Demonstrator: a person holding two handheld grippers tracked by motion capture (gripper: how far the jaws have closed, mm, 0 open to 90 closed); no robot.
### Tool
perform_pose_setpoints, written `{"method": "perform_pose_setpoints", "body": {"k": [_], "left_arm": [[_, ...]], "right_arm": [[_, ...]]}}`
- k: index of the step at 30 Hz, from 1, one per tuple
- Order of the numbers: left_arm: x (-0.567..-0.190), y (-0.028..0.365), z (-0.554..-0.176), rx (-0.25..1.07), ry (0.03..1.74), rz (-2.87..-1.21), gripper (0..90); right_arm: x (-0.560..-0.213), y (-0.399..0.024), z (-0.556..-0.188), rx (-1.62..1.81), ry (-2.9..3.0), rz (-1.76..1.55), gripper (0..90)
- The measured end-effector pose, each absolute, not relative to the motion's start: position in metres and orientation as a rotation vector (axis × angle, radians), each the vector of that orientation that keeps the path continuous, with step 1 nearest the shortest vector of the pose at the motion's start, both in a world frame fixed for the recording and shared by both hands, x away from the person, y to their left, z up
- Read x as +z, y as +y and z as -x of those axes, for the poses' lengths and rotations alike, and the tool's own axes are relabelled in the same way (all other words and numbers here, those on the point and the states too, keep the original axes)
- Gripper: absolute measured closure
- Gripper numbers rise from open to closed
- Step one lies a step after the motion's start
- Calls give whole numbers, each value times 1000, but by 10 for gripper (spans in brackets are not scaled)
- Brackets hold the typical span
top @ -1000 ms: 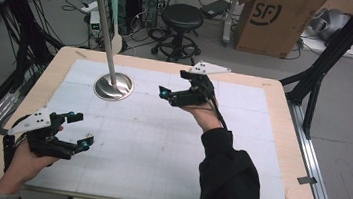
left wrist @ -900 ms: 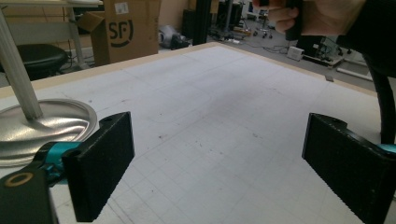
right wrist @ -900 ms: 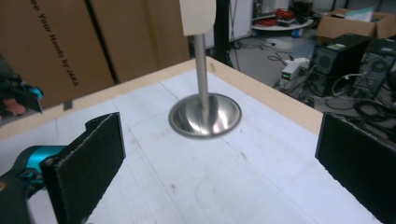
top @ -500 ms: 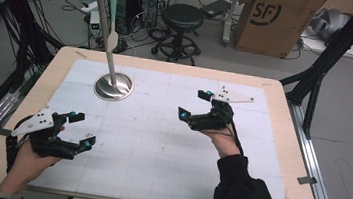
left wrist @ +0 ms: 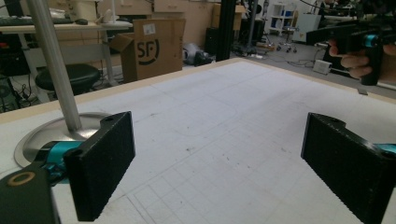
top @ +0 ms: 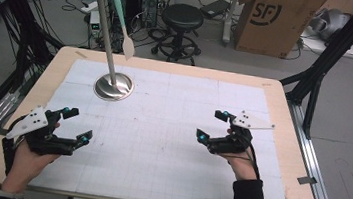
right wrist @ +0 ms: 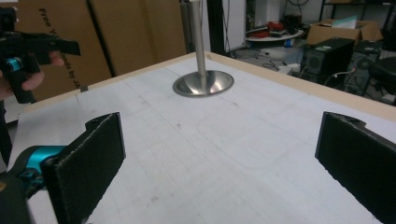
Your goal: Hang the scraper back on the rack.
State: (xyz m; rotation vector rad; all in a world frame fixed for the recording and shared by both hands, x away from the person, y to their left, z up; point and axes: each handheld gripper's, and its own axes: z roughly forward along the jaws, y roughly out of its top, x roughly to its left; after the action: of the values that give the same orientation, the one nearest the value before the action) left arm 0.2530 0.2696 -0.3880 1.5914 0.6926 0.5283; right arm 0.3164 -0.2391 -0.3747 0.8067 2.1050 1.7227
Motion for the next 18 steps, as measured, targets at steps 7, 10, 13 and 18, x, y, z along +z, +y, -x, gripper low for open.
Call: {"method": "perform_pose_setpoints", "body": {"k": [7, 10, 13, 18], "left_arm": [[-391, 271, -254, 522, 710, -1592, 103], [-393, 271, -254, 531, 713, -1597, 103], [-396, 274, -254, 529, 721, -1595, 103], [-400, 277, -257, 525, 748, -1587, 103]], "right_arm": [[-397, -267, -305, 1729, 2109, -885, 4], [-410, -281, -299, 1727, 2109, -909, 4], [-417, -296, -293, 1698, 2100, -933, 4], [-423, -320, -283, 1704, 2049, -978, 4]]}}
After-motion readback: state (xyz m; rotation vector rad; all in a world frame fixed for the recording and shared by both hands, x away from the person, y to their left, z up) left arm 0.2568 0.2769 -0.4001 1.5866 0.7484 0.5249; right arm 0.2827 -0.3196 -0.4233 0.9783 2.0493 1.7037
